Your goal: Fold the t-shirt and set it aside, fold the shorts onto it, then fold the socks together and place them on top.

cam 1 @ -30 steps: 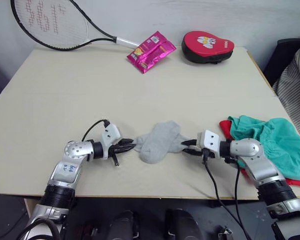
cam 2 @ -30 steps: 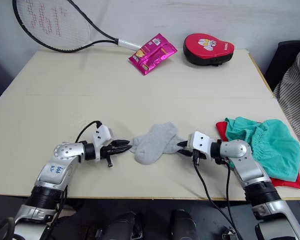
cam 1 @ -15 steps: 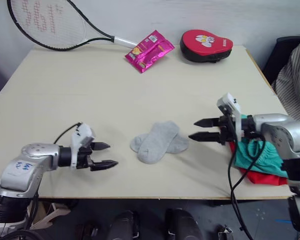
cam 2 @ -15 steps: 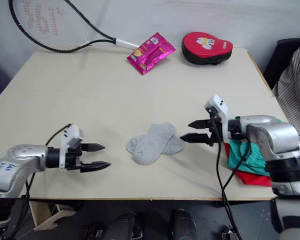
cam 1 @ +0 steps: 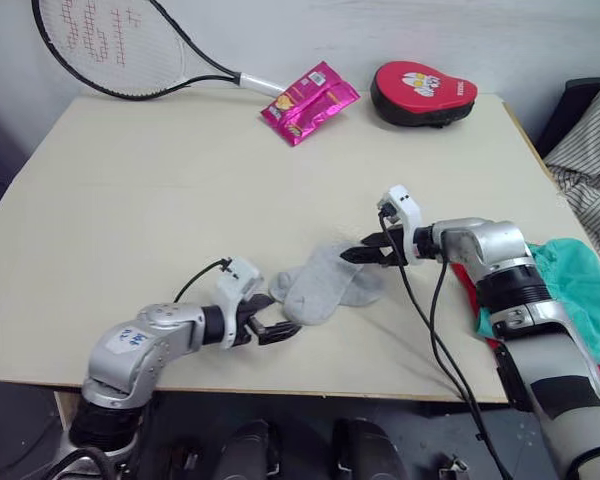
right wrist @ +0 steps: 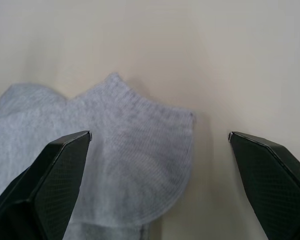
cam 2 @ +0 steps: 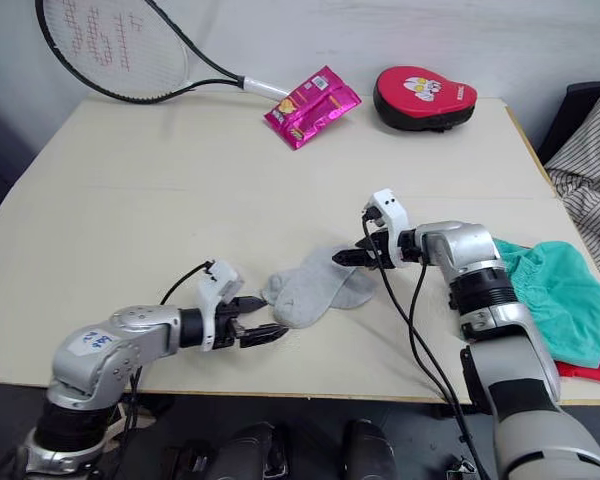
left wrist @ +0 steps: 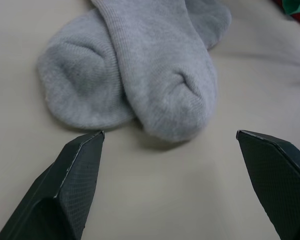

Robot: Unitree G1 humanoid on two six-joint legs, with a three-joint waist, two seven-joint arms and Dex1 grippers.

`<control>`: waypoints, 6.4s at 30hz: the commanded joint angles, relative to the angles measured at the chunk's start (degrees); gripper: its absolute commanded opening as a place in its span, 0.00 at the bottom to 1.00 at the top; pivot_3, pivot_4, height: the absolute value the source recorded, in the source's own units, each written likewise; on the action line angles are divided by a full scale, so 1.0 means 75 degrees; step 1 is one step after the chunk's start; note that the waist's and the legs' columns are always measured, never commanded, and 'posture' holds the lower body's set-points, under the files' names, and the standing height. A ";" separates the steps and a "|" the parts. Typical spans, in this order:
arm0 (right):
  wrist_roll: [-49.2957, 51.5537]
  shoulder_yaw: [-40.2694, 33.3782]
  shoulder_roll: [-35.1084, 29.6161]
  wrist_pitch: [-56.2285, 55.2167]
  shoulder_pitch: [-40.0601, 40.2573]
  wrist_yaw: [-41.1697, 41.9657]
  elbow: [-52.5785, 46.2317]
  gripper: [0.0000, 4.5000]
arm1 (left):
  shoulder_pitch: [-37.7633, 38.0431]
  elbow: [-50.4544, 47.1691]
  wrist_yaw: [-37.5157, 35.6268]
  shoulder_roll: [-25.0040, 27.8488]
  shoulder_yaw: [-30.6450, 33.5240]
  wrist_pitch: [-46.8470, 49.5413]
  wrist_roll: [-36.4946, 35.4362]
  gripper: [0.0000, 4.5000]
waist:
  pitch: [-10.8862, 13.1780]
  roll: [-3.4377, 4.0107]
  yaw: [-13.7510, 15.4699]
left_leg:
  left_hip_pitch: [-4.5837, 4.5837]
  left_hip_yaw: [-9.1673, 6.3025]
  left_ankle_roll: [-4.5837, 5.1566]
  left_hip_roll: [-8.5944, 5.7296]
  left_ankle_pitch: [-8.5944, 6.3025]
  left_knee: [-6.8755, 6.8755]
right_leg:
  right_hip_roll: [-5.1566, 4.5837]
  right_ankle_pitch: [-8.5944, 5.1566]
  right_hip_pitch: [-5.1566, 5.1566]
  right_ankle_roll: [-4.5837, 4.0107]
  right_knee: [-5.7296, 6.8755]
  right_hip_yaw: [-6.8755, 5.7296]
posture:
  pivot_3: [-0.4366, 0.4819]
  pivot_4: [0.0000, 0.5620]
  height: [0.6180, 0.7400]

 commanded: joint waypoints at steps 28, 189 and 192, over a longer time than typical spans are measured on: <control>0.1362 -0.2706 -0.0158 0.2068 0.0243 -0.0438 -0.1569 0.00 | -0.0596 0.0278 -0.1513 0.1520 0.1152 0.0007 -0.1525 0.00 | 0.0004 0.0003 -0.0120 | -0.0020 0.0000 -0.0022 0.0017 0.0011 -0.0031 | 0.0021 -0.0006 -0.0029 -0.0011 -0.0002 -0.0001 | 0.48 0.27 1.00; -0.1543 0.0101 0.0922 -0.5431 0.5329 -0.1925 -0.3930 0.00 | -0.4007 0.3589 -0.2256 0.1049 -0.1118 0.0044 -0.0018 0.00 | -0.0025 -0.0060 -0.0079 | 0.0026 -0.0003 -0.0076 0.0016 -0.0001 -0.0020 | 0.0033 -0.0018 0.0001 -0.0012 0.0029 0.0012 | 0.48 0.27 1.00; -0.1548 0.0073 0.0916 -0.5383 0.5357 -0.1960 -0.3984 0.00 | -0.4652 0.3878 -0.2597 0.1101 -0.1225 -0.0358 -0.0037 0.00 | -0.0025 -0.0060 -0.0096 | 0.0027 -0.0001 -0.0086 0.0015 -0.0001 -0.0028 | 0.0037 -0.0019 -0.0001 -0.0015 0.0029 0.0011 | 0.48 0.27 1.00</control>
